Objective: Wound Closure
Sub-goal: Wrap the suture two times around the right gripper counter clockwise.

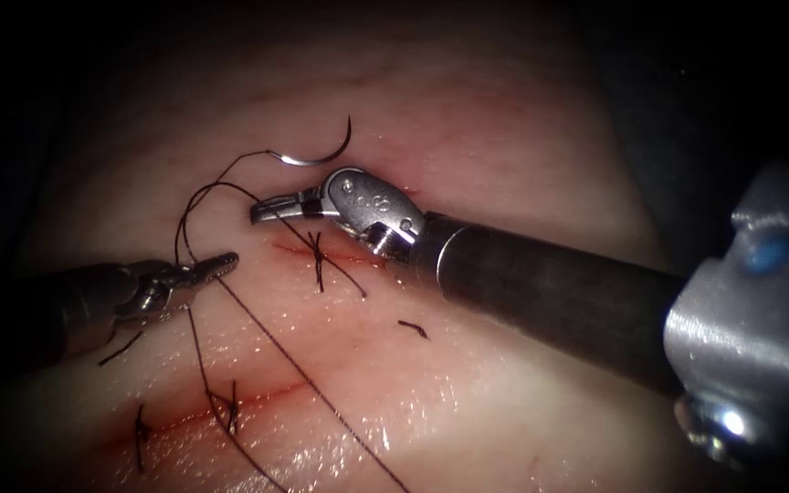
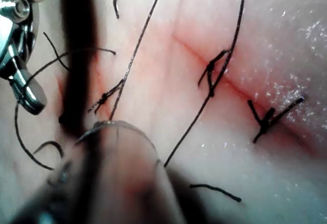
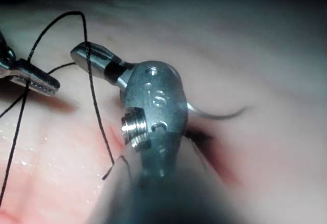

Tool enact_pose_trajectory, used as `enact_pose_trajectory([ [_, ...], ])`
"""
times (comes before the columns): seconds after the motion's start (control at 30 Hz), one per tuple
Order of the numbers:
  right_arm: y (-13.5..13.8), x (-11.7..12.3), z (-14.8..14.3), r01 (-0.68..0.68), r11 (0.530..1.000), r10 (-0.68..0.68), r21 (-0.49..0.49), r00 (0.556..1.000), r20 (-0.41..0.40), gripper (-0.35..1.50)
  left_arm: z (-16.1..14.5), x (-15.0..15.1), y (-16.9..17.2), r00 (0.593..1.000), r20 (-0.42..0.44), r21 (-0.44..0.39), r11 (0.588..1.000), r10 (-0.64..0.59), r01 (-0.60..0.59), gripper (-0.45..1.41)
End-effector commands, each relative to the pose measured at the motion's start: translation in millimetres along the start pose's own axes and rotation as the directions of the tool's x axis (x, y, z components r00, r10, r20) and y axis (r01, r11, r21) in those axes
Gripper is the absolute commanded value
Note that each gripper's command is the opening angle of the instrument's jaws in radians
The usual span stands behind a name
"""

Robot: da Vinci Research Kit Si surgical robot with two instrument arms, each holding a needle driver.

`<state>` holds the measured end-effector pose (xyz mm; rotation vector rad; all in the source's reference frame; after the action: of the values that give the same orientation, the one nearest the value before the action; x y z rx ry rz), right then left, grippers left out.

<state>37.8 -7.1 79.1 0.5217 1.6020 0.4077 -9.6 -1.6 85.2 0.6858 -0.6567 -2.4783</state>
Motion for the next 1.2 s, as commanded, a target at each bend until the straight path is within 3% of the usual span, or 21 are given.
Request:
enact_pose_trajectory([
  [0.03, 0.5, -0.1, 0.8, -0.011, 1.000, 0.011, 0.016, 1.000, -0.026, -0.35, 1.3, -0.5, -0.1, 1.000, -0.004, 0.001, 1.000, -0.003, 0.003, -0.45],
  [0.27, -0.2, -0.7, 1.1, -0.051, 0.998, 0.053, 0.041, 0.997, -0.055, -0.35, 3.4, -0.9, -0.5, 1.000, -0.027, 0.009, 1.000, -0.007, 0.007, -0.45],
  [0.43, 0.1, -1.6, 1.4, -0.106, 0.993, 0.109, 0.045, 0.992, -0.064, -0.35, 5.2, 1.0, -1.3, 0.998, -0.066, 0.027, 0.999, -0.022, 0.023, -0.45],
  [0.73, 0.2, 0.1, 1.6, -0.151, 0.987, 0.157, 0.054, 0.981, -0.118, -0.35, 7.1, 3.2, -2.0, 0.997, -0.079, 0.022, 1.000, 0.006, -0.004, -0.45],
  [0.8, 0.0, 0.5, 1.7, -0.175, 0.982, 0.183, 0.067, 0.974, -0.134, -0.21, 7.4, 3.3, -2.0, 0.997, -0.080, 0.021, 1.000, 0.006, -0.005, -0.45],
  [0.87, -0.4, 0.8, 1.6, -0.187, 0.977, 0.202, 0.106, 0.966, -0.162, -0.35, 7.6, 3.1, -1.9, 0.997, -0.082, 0.017, 1.000, 0.009, -0.008, -0.45],
  [1.03, -1.4, 1.2, 1.3, -0.185, 0.969, 0.214, 0.166, 0.961, -0.177, -0.35, 8.1, 2.4, -1.5, 0.996, -0.085, 0.013, 1.000, 0.015, -0.014, -0.45],
  [1.2, -1.7, 0.0, 2.5, -0.204, 0.963, 0.235, 0.174, 0.955, -0.182, -0.35, 9.1, 3.5, -1.7, 0.996, -0.088, 0.010, 1.000, 0.014, -0.013, -0.45],
])
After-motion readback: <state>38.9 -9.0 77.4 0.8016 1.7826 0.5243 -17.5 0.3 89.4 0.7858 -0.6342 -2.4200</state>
